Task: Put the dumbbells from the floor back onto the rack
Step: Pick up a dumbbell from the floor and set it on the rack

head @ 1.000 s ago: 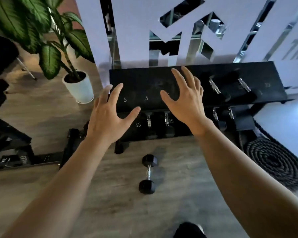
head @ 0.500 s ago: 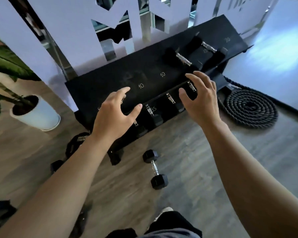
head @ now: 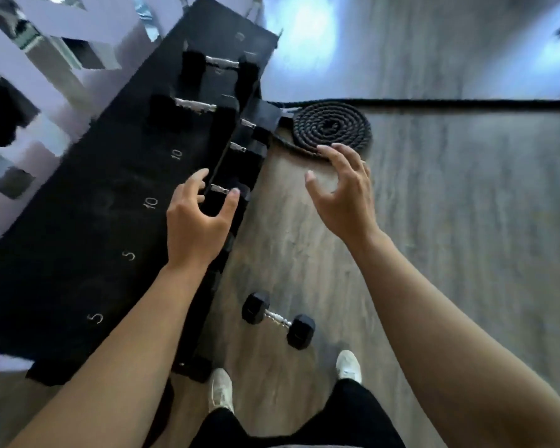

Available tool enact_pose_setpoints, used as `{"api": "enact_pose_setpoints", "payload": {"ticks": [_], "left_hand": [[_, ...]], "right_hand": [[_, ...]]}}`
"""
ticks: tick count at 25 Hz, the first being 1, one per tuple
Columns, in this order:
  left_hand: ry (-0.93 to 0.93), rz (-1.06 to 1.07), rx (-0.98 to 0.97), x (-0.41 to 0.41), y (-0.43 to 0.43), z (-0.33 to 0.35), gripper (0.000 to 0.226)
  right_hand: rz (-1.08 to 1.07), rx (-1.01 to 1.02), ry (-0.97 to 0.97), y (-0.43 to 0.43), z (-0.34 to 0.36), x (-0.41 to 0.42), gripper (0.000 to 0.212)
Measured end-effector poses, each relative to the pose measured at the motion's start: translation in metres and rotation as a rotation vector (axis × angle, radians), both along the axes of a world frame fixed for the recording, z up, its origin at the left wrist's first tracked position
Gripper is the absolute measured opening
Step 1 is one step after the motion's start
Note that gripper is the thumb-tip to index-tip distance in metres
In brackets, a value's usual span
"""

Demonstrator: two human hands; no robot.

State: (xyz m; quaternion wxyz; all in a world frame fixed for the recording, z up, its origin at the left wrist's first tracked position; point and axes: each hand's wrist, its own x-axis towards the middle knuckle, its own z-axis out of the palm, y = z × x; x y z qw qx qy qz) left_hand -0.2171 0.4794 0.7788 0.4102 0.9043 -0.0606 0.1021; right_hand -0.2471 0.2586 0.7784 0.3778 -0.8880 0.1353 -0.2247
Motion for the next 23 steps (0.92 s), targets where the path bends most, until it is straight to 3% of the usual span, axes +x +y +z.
{"api": "enact_pose_setpoints", "payload": {"ticks": [4,9,16,23], "left_hand": [[0.062,-0.216,-0.043,0.043,0.011,-0.029,0.058],[0.321,-0.32,-0.002,0.05,0.015,-0.117,0.055],[0.62,-0.211,0.11,0.032,0.016,-0.396,0.053],[0.723,0.054,0.152,0.021,0.034,-0.703,0.055]], "right_hand": [[-0.164,0.001,0.121,0.031,-0.031,-0.009,0.046],[-0.364,0.187,0.231,0.04,-0.114,-0.027,0.044],[-0.494,0.414,0.45,0.069,-0.391,-0.055,0.044],[-0.76,0.599,0.564,0.069,-0.7,-0.094,0.047]]}}
